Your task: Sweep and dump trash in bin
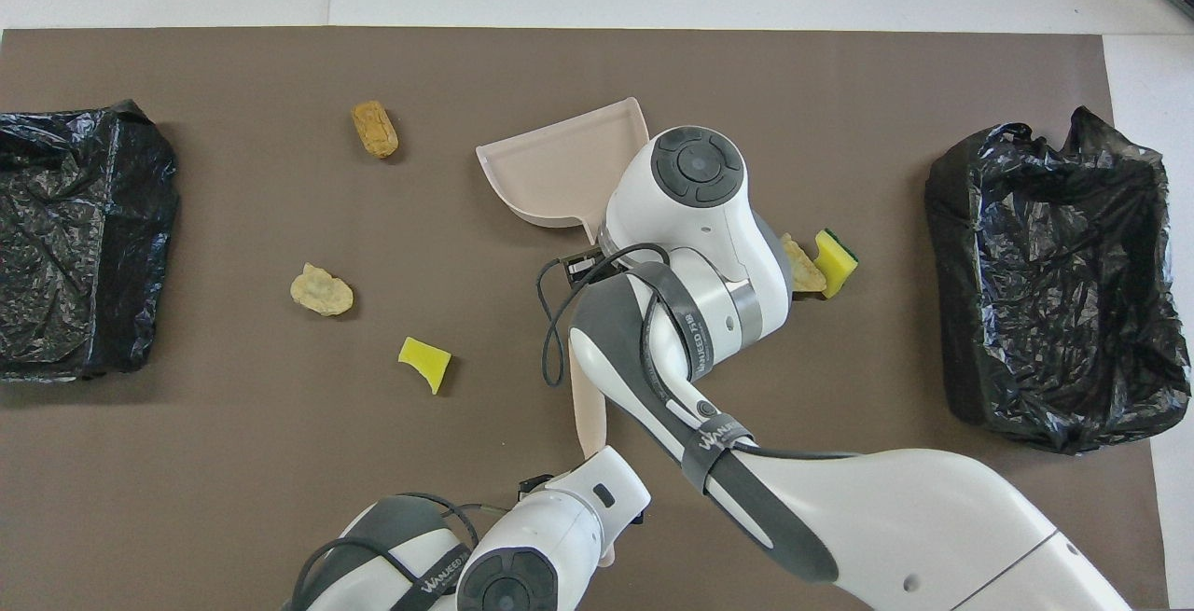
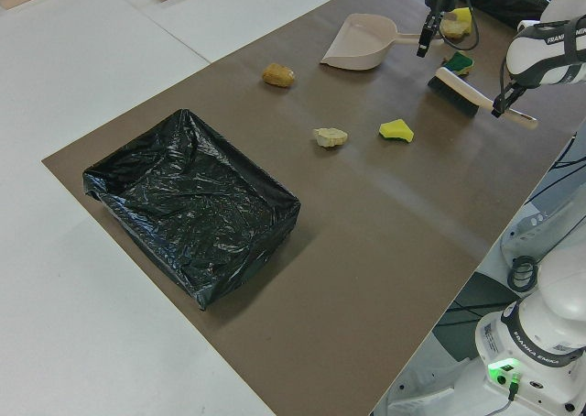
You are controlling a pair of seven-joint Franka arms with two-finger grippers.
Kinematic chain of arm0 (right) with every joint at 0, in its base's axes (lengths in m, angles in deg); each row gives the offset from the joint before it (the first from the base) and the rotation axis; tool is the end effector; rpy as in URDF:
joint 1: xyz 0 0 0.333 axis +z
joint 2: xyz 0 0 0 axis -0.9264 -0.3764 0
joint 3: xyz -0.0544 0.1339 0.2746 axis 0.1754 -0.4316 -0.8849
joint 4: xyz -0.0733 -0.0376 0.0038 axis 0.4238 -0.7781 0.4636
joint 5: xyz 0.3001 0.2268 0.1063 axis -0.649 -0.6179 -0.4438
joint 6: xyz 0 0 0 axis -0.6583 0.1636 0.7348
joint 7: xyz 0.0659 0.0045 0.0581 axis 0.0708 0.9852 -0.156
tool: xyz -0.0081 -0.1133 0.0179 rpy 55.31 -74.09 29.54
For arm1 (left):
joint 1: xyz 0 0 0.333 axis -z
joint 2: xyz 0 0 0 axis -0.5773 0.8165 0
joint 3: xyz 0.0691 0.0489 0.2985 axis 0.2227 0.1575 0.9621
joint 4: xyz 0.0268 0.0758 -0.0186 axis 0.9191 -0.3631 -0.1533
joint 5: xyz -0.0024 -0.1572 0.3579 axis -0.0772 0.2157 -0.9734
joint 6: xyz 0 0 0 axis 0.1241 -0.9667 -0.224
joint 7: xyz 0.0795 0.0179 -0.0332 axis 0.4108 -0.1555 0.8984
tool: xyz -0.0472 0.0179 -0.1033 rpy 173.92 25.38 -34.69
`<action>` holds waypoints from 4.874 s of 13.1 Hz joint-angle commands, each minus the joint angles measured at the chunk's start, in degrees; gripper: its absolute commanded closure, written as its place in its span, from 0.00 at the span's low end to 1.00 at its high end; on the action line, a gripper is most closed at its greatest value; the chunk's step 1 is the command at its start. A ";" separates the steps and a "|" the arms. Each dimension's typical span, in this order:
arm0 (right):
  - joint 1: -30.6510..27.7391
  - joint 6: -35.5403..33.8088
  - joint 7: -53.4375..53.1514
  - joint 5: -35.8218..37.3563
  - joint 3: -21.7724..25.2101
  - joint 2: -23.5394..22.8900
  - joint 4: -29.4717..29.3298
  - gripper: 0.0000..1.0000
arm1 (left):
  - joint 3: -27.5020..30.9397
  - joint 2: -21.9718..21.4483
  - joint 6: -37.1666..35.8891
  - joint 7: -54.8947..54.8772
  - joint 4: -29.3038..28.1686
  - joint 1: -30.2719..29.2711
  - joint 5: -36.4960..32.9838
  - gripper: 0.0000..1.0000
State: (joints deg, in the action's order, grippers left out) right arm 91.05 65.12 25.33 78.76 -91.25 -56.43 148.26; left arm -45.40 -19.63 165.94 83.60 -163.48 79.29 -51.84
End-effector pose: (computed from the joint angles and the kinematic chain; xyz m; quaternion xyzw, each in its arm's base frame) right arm 0.5896 0.3392 0.3331 -0.9865 -0.1392 0.0337 0.0791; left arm 0.2807 -0.4015 0.3276 0.9932 -0.0737 0.0263 0.0860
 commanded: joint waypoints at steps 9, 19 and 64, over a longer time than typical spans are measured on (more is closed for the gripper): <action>-0.66 2.18 8.92 -0.79 -0.32 1.77 2.19 0.99 | 1.01 -4.09 -14.70 0.70 3.87 -2.71 -2.22 1.00; -5.75 -2.73 28.00 0.35 -0.41 5.02 0.61 1.00 | 1.09 -12.99 -32.90 -14.93 6.67 -19.74 -4.42 1.00; 2.15 -12.33 53.48 9.49 -0.32 14.34 14.32 1.00 | 0.74 -0.14 -46.90 -65.40 22.88 -49.55 -10.14 1.00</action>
State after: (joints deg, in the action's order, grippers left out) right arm 93.28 52.11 79.97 87.38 -91.39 -42.66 161.77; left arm -44.35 -16.88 117.38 15.81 -135.30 32.36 -63.10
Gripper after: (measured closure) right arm 0.674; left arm 0.740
